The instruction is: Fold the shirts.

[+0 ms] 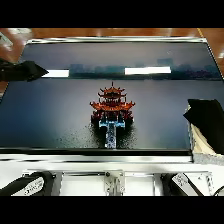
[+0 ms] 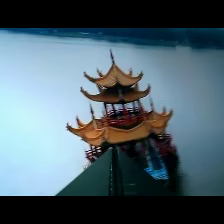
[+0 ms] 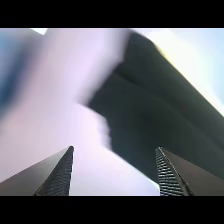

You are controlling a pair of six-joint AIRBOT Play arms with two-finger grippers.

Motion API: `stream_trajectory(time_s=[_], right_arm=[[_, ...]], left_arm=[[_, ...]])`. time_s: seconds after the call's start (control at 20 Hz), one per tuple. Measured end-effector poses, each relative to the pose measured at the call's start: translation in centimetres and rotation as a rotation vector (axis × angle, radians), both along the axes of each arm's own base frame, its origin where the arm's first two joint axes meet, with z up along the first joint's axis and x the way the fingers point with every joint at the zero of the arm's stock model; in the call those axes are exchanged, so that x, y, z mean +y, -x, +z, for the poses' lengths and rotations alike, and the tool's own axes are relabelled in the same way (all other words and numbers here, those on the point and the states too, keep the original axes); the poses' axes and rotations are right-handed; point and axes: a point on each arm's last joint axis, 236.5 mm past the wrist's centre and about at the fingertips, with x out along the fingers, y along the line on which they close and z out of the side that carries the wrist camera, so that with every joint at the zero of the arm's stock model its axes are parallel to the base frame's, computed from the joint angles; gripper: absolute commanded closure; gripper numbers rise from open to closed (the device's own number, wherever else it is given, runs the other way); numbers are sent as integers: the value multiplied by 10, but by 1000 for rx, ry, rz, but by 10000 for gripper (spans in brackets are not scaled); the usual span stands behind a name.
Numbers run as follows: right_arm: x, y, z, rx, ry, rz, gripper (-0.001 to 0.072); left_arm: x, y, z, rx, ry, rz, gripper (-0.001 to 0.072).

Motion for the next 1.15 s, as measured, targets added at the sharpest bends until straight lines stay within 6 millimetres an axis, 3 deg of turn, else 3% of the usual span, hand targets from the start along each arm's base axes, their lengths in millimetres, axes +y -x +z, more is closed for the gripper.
stream_trajectory(time_s=[0.05,0.1,0.15,0.2,0.3,0.4,0.65,1.15], right_arm=[[21,-15,9,-17,25,75,102],[49,-27,6,14,36,166,77],[72,-32,-6,80,41,241,34],[92,-34,-23,158,37,297,34],[123,-33,-57,305,25,375,34],[152,-34,-76,385,28,460,35],[188,-42,-90,431,73,577,35],[199,-45,-92,434,91,612,35]], left_arm=[[-5,1,-12,29,-63,-19,672],[-11,2,-26,70,-137,-48,586],[-17,6,-43,122,-203,-83,201],[-25,12,-60,183,-262,-118,-13],[-35,24,-86,296,-330,-155,-11],[-35,31,-101,365,-384,-163,-10],[-31,39,-114,436,-429,-160,-10],[-28,42,-117,458,-445,-156,-10]])
